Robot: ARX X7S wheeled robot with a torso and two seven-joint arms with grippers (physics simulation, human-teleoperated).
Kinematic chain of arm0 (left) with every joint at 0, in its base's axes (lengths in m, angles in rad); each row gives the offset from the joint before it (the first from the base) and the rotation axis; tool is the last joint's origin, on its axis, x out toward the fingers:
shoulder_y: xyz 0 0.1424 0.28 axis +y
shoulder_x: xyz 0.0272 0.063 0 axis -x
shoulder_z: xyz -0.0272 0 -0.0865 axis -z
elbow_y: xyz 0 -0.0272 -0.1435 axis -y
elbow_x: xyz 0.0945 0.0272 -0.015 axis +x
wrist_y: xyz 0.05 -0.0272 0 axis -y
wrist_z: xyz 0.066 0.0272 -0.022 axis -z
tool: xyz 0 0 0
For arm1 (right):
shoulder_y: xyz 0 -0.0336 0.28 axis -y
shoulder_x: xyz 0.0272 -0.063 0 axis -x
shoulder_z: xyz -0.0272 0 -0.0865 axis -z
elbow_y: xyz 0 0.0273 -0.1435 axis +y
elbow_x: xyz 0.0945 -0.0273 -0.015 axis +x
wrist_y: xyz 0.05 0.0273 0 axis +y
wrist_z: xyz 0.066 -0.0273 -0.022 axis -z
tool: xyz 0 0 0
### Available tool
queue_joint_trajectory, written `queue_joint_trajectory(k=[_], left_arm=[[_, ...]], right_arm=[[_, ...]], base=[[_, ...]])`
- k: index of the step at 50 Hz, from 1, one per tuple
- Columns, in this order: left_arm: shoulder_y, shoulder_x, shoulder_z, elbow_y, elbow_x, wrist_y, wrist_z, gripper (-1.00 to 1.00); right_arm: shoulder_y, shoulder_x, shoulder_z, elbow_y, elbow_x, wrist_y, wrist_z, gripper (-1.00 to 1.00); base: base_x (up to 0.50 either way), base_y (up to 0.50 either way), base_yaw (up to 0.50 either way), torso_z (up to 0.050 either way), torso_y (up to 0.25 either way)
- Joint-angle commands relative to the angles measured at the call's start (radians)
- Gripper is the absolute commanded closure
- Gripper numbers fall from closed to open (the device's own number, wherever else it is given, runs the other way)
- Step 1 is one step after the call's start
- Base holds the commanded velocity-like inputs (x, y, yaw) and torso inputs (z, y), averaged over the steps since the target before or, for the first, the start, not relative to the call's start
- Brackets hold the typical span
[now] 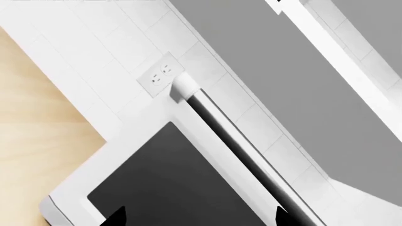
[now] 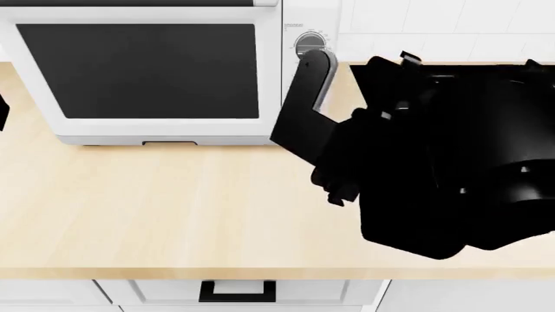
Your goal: Turn on the toaster oven by setting the timer.
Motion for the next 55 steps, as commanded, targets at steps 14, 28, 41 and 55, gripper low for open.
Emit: queue_joint_trajectory(k=[14,28,41,55], left_arm=[[0.028,-0.016,-0.018,0.011,-0.029,0.023,-0.005,-1.0],[0.06,-0.011,-0.034,0.005,-0.012,0.029,0.04,-1.0],[0.083,-0.018,-0.053,-0.034,0.028,0.033,0.118,-1.0],[0.104,-0.021,-0.064,-0.076,0.08,0.041,0.199,-1.0]], right_arm=[[-0.035,-0.067,-0.074,0.017,-0.173,0.002,-0.084,-1.0],[-0.057,-0.109,-0.095,0.047,-0.164,-0.014,-0.057,-1.0],[-0.067,-0.143,-0.115,0.074,-0.222,-0.041,-0.082,-1.0],[-0.083,-0.158,-0.145,0.082,-0.25,-0.051,-0.095,-1.0]], base=[[0.0,0.0,0.0,0.0,0.0],[0.0,0.0,0.0,0.0,0.0],[0.0,0.0,0.0,0.0,0.0],[0.0,0.0,0.0,0.0,0.0]])
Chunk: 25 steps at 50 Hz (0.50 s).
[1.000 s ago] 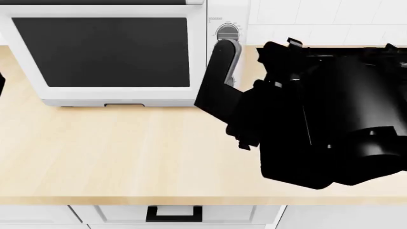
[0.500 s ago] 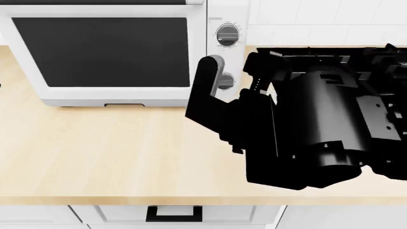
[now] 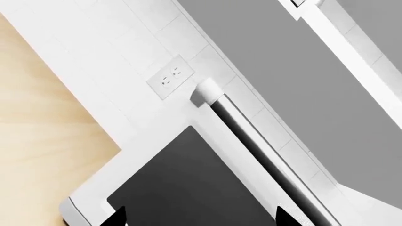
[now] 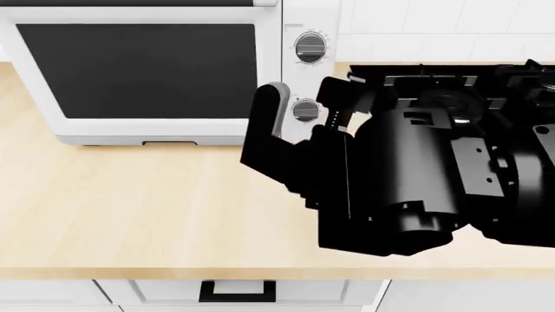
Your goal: Turn on the toaster oven by setting the timer.
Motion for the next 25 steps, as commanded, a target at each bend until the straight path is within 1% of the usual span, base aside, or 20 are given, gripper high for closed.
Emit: queue_joint_trajectory(k=[1,5,16,25], left_arm=[[0.019,-0.001,-0.01,-0.03,0.04,0.006,0.064,-1.0],[0.029,0.006,-0.012,-0.035,0.059,0.01,0.091,-1.0],[0.064,0.008,-0.032,-0.039,0.068,0.02,0.132,-1.0],[0.059,0.018,-0.015,-0.06,0.116,0.029,0.173,-1.0]], right_arm=[[-0.016,-0.016,-0.02,0.008,-0.01,-0.008,0.001,-1.0],[-0.018,-0.024,-0.025,0.012,-0.026,-0.017,-0.01,-1.0],[-0.022,-0.045,-0.027,0.025,-0.016,-0.024,0.019,-1.0],[-0.027,-0.05,-0.052,0.055,-0.078,-0.052,-0.034,-1.0]], base=[[0.0,0.0,0.0,0.0,0.0],[0.0,0.0,0.0,0.0,0.0],[0.0,0.0,0.0,0.0,0.0],[0.0,0.0,0.0,0.0,0.0]])
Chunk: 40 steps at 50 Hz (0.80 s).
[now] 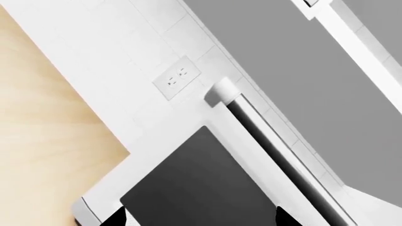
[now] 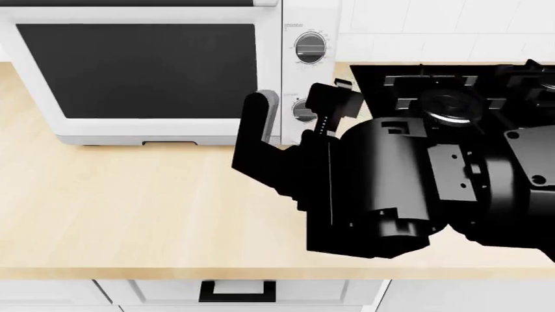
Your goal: Turn on the toaster oven by setting the timer.
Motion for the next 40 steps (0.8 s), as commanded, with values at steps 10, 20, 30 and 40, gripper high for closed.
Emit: queue_joint_trajectory(k=[10,20,30,40], left_arm=[[0.005,0.01,0.021,-0.038,0.074,0.02,0.074,-1.0],[0.008,0.008,0.025,-0.039,0.073,0.026,0.073,-1.0],[0.01,0.006,0.028,-0.04,0.069,0.032,0.065,-1.0],[0.012,0.006,0.031,-0.04,0.07,0.038,0.067,-1.0]], right_arm=[[-0.009,-0.004,-0.005,0.043,-0.009,-0.025,-0.01,-1.0],[-0.007,-0.004,-0.008,0.044,-0.007,-0.028,-0.01,-1.0],[0.007,-0.015,-0.011,0.08,-0.013,-0.033,-0.045,-1.0],[0.021,-0.027,-0.022,0.102,-0.065,-0.06,-0.099,-1.0]], base=[[0.0,0.0,0.0,0.0,0.0],[0.0,0.0,0.0,0.0,0.0],[0.0,0.0,0.0,0.0,0.0],[0.0,0.0,0.0,0.0,0.0]])
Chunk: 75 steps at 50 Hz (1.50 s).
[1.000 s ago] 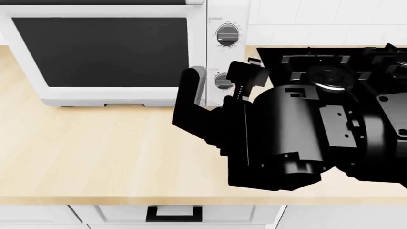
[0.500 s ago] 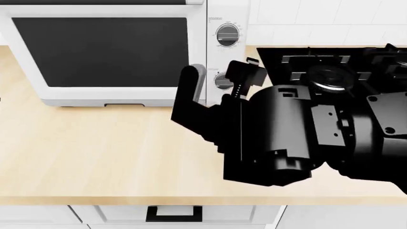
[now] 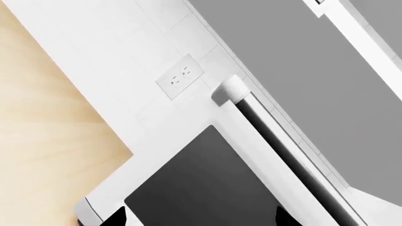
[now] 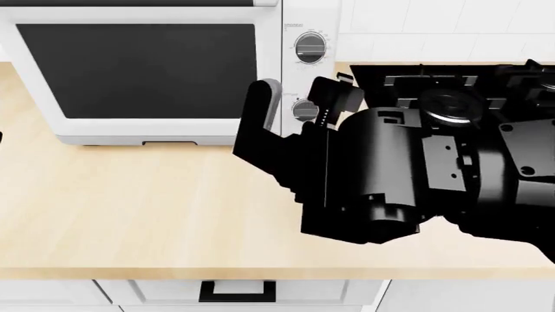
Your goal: Turn on the toaster oven by setting the timer.
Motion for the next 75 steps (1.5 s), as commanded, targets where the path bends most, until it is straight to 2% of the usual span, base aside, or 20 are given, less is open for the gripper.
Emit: queue_joint_trajectory(k=[1,30,52,75], left_arm=[[0.003,-0.002,0.004,-0.002,-0.001,0.007,-0.002,-1.0],[0.01,-0.006,0.014,-0.001,0.002,0.026,-0.002,-1.0],[0.014,-0.009,0.021,-0.001,0.001,0.039,-0.008,-1.0],[0.019,-0.011,0.027,-0.001,0.001,0.055,-0.011,-1.0]], right_arm=[[0.017,-0.014,-0.014,0.025,-0.046,-0.021,-0.052,-1.0],[-0.016,-0.018,-0.018,0.045,-0.003,-0.014,-0.017,-1.0],[-0.03,-0.052,-0.042,0.104,-0.051,-0.031,-0.001,-1.0],[-0.058,-0.092,-0.083,0.159,-0.131,-0.081,-0.058,-1.0]], base=[[0.0,0.0,0.0,0.0,0.0],[0.0,0.0,0.0,0.0,0.0],[0.0,0.0,0.0,0.0,0.0],[0.0,0.0,0.0,0.0,0.0]])
